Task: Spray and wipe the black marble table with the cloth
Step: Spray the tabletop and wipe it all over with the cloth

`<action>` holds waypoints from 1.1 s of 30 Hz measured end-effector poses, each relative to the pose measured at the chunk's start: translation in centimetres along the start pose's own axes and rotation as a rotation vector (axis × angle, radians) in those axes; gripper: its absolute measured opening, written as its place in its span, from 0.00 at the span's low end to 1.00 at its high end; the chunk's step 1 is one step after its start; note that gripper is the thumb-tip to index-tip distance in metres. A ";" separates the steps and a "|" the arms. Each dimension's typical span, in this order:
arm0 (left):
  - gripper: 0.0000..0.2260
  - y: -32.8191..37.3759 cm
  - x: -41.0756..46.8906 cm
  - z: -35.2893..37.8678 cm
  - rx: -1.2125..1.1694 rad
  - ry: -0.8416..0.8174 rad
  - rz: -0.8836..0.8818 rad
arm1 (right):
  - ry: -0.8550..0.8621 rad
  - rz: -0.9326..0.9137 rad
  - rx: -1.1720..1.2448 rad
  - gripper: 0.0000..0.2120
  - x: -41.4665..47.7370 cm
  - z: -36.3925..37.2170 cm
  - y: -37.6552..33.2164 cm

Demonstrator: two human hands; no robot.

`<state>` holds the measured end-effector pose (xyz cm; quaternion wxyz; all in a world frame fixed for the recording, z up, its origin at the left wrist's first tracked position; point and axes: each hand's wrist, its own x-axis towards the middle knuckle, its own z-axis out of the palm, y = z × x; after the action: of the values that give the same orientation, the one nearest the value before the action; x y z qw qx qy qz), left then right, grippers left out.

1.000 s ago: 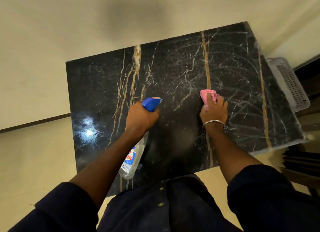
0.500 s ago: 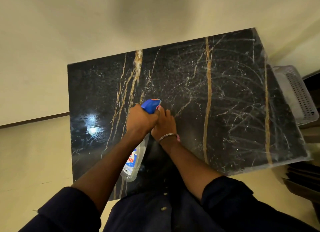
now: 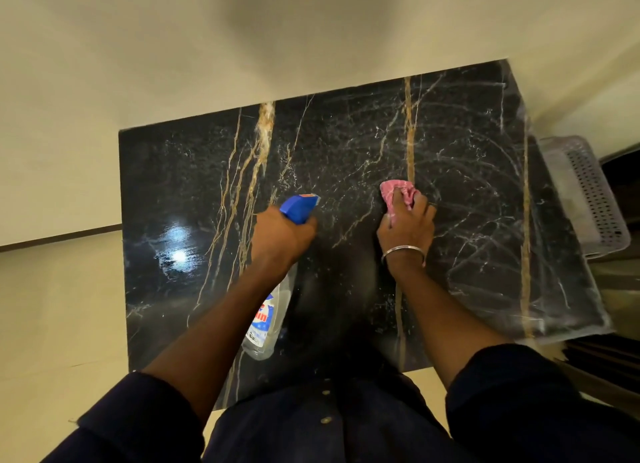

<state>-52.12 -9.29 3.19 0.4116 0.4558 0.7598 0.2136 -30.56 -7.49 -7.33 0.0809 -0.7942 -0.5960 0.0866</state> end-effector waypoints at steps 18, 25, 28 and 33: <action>0.08 0.1 2.8 -1.9 -0.023 0.098 -0.060 | -0.086 -0.316 -0.067 0.27 2.3 1.2 -6.2; 0.06 -0.4 4.0 -2.8 -0.046 0.077 -0.049 | -0.002 0.011 -0.080 0.26 5.3 0.4 -3.4; 0.07 -0.4 4.1 -2.9 -0.057 0.064 -0.052 | 0.023 0.016 -0.077 0.26 4.4 1.0 -6.6; 0.08 0.1 3.7 -3.4 -0.047 0.125 -0.072 | -0.083 -0.258 -0.020 0.25 2.2 3.2 -13.4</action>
<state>-55.79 -5.84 3.56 0.3816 0.4041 0.7946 0.2445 -43.17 -1.61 -7.39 0.0587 -0.7073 -0.6970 0.1021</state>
